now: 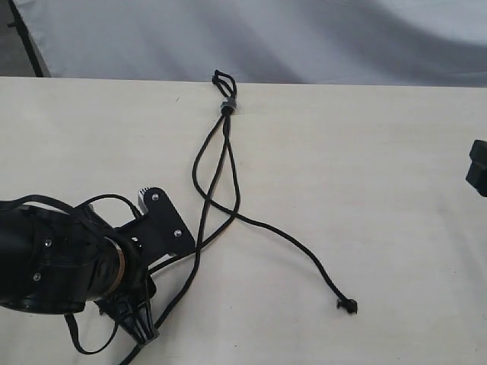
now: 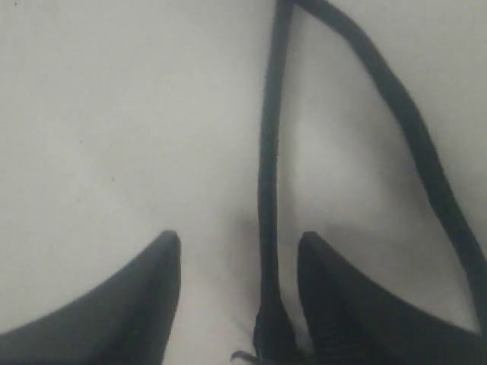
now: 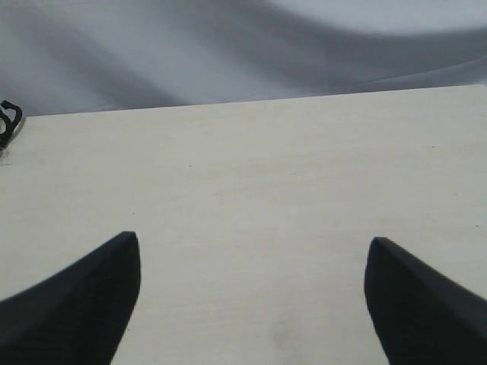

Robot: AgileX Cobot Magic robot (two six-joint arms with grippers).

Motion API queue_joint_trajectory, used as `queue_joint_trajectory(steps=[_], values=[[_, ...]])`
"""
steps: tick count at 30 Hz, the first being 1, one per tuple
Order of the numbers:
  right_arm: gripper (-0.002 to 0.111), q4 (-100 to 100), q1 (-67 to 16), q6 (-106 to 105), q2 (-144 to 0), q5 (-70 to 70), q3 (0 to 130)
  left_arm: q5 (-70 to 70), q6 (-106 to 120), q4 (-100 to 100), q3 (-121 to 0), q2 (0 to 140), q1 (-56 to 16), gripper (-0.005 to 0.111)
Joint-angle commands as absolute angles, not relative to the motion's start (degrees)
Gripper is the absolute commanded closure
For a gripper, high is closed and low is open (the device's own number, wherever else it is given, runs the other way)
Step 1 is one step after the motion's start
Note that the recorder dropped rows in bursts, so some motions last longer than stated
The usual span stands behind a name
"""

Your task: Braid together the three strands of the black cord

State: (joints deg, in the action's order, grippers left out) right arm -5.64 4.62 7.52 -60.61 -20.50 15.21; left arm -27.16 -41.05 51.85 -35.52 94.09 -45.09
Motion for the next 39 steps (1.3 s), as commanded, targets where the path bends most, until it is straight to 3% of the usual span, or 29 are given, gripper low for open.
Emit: queue_joint_trajectory(steps=[1,7,14,21,30,39], values=[[0.032,-5.68,4.38,9.09,-60.83,-21.20,14.99,-30.68,-41.79,52.66,-35.94,92.80,-45.23,0.059],[0.032,-17.83,-5.34,19.07,-60.83,-18.07,17.29,-37.82,-45.53,58.24,-39.15,81.00,-45.23,0.059],[0.032,-22.02,-29.87,28.74,-63.68,4.85,29.16,-46.80,-64.81,73.88,-39.48,66.32,-45.23,0.059],[0.032,-18.35,-51.92,28.88,-78.16,11.84,41.55,-58.89,-72.66,80.16,-38.03,62.94,-45.23,0.059],[0.032,-14.51,-56.79,29.13,-103.49,22.59,61.31,-61.06,-72.64,79.45,-37.74,62.94,-45.23,0.059],[0.032,-13.37,-56.79,29.13,-115.96,31.06,72.61,-62.95,-72.64,78.66,-37.74,62.94,-45.23,0.059]])
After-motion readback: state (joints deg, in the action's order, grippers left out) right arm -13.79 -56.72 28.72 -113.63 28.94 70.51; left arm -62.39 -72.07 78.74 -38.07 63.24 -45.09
